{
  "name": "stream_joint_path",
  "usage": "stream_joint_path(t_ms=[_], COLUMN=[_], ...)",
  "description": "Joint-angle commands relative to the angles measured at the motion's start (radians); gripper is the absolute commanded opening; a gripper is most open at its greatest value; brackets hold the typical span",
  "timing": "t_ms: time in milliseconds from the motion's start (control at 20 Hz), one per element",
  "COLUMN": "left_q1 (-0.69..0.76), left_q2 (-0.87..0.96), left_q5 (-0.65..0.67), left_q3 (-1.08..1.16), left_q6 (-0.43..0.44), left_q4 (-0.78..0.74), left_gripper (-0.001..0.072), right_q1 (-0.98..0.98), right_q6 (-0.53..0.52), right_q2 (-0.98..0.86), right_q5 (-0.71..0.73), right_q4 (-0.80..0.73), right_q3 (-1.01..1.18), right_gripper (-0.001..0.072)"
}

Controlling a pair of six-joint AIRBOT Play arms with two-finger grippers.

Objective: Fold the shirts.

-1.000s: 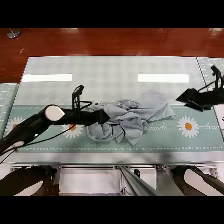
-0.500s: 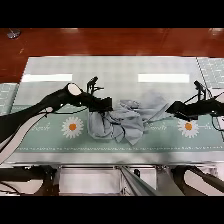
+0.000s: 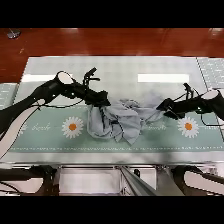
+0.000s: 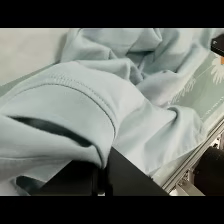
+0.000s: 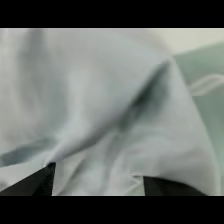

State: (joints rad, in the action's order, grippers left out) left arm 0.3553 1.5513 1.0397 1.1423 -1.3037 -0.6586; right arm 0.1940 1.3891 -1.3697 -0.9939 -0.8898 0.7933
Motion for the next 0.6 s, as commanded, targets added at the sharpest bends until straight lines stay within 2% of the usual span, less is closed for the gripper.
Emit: stream_joint_path(t_ms=[0,100,150,200,250,400,550], left_q1=[-0.035,-0.069,-0.090,-0.111,-0.132,-0.198,-0.266], left_q2=[-0.049,-0.095,-0.123,-0.150,-0.178,-0.271,-0.376], left_q5=[0.009,0.010,0.012,0.013,0.015,0.029,0.027], left_q3=[0.015,0.026,0.032,0.037,0.042,0.076,0.181], left_q6=[0.021,0.021,0.021,0.021,0.021,0.028,0.029], left_q4=[0.001,0.001,0.001,0.001,0.001,0.001,0.002], left_gripper=[0.0025,0.0025,0.0025,0.0025,0.0025,0.0025,0.0025], right_q1=[-0.061,-0.076,-0.077,-0.077,-0.077,-0.077,-0.077], right_q6=[0.027,0.032,0.032,0.021,-0.011,-0.044,-0.043], right_q2=[-0.080,-0.110,-0.118,-0.119,-0.117,-0.105,-0.013], right_q5=[0.051,0.047,0.030,0.004,-0.020,-0.135,-0.148], right_q4=[0.033,0.038,0.038,0.039,0.043,0.042,0.043], right_q3=[0.074,0.128,0.154,0.182,0.212,0.367,0.614], right_gripper=[0.0617,0.0595,0.0462,0.0063,0.0024,0.0023,0.0023])
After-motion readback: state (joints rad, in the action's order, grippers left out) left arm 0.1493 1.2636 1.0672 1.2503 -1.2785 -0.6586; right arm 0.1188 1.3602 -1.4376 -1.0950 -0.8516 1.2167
